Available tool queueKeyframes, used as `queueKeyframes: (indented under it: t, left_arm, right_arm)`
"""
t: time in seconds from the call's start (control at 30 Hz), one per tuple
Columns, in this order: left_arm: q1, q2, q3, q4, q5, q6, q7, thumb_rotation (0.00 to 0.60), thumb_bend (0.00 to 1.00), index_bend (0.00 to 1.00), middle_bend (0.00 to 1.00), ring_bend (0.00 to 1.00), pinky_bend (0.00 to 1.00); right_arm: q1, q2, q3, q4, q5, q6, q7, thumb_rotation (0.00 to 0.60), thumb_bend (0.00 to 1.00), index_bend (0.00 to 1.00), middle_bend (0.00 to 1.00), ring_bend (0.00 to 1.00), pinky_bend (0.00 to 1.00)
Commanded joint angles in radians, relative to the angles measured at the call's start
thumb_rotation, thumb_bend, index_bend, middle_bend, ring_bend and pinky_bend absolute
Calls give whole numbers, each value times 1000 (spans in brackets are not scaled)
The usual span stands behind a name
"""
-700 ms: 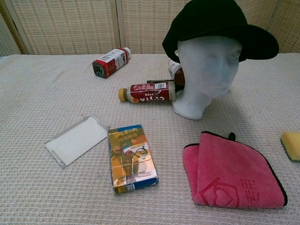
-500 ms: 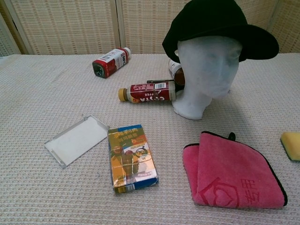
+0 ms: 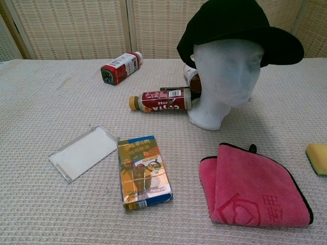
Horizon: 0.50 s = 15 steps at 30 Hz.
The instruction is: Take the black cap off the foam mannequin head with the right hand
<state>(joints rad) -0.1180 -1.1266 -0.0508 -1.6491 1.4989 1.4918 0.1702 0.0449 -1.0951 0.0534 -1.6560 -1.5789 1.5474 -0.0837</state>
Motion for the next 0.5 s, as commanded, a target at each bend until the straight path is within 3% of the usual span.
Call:
queueKeyframes:
  t: [0.03,0.2,0.5]
  left_arm:
    - [3,2,1,1,4,5,-7,600,60,254,274,229,254]
    - [9,9,5,5,12,14,-25,600,61,253,274,228,254]
    - [21,26,12,7,17,23,-54,600,61,255,274,230,255]
  right_arm:
    - [25,-2,17,-26,-30,4,-20,600,51,237,332,713,765]
    - [87,-15,51,-87,-64,-30,-56,600,53,225,332,791,833]
    - [218,-121,125,-135,-43,-132,-89,600,48,211,330,819,901]
